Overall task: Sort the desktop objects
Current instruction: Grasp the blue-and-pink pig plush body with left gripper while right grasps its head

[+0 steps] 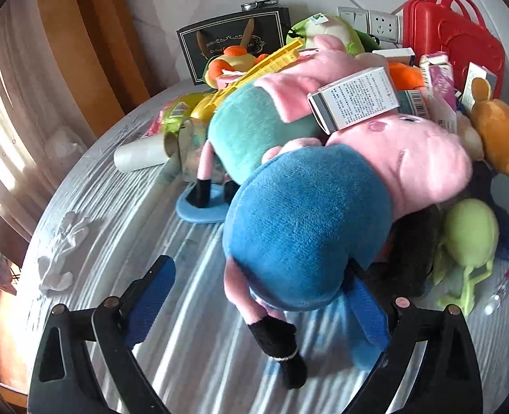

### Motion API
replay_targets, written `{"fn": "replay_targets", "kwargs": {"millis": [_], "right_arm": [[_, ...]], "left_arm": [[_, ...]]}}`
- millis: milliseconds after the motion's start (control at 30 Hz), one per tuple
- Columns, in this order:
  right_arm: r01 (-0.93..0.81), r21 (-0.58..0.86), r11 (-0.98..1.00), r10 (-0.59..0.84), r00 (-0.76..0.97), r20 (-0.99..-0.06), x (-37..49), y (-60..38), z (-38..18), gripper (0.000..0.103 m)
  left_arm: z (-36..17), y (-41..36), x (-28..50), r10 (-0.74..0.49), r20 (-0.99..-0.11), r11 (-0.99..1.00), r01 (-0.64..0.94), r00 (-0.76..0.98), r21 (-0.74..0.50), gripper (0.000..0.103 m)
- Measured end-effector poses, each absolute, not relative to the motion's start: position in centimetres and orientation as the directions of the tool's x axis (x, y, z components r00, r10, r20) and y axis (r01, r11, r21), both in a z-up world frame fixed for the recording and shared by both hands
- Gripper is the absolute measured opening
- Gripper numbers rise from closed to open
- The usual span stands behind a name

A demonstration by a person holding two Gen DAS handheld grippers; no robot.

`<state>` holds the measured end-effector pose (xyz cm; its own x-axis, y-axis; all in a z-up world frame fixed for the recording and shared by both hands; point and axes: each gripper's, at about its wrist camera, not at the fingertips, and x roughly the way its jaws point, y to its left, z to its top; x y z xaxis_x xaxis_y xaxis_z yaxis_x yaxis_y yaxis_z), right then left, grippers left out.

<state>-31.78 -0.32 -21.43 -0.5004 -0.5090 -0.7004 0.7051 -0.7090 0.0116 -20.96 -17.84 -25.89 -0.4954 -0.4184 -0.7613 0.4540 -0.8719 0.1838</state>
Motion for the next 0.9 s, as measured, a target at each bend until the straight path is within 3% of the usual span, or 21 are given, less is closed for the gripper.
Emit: {"fn": "replay_targets", "kwargs": {"millis": [133,200,267,500,533,567,733,900], "right_arm": [[0.75,0.026,-0.661,-0.544,-0.455,-0.705,-31.2,-3.0,-21.2,0.101],[0.774,0.033,-0.632,-0.554,-0.422,-0.718,-30.8,-4.4,-21.3,0.094],[0.787,0.022,-0.616,-0.541,-0.404,-0.738,-30.6,-5.6,-21.8,0.081],[0.77,0.051,-0.635,-0.521,-0.379,-0.765,-32.4,-6.8,-23.0,0.079],[0.77,0.056,-0.636,-0.522,-0.375,-0.766,-32.5,-6.9,-23.2,0.069],[0.774,0.061,-0.63,-0.526,-0.368,-0.766,-32.5,-7.1,-23.2,0.043],[0.787,0.035,-0.616,-0.511,-0.366,-0.778,-31.5,-7.6,-23.4,0.04],[0.791,0.05,-0.61,-0.545,-0.374,-0.751,-30.3,-6.6,-20.8,0.036]], "left_arm": [[-25.6,-18.8,-20.7,-0.366,-0.779,-0.893,0.427,-0.509,0.141,0.097],[-25.7,-18.5,-21.1,-0.349,-0.78,-0.9,0.417,-0.518,0.126,0.097],[-25.9,-18.5,-21.4,-0.33,-0.787,-0.907,0.407,-0.521,0.11,0.097],[-26.4,-20.2,-21.6,-0.226,-0.807,-0.914,0.406,-0.546,-0.02,0.096],[-26.4,-20.2,-21.7,-0.202,-0.805,-0.916,0.399,-0.558,-0.046,0.086],[-26.4,-20.1,-21.9,-0.165,-0.804,-0.92,0.384,-0.571,-0.084,0.074],[-25.3,-19.2,-21.6,-0.171,-0.794,-0.927,0.369,-0.584,-0.071,0.057],[-21.9,-18.7,-19.9,-0.197,-0.757,-0.933,0.355,-0.623,-0.05,0.052]]}}
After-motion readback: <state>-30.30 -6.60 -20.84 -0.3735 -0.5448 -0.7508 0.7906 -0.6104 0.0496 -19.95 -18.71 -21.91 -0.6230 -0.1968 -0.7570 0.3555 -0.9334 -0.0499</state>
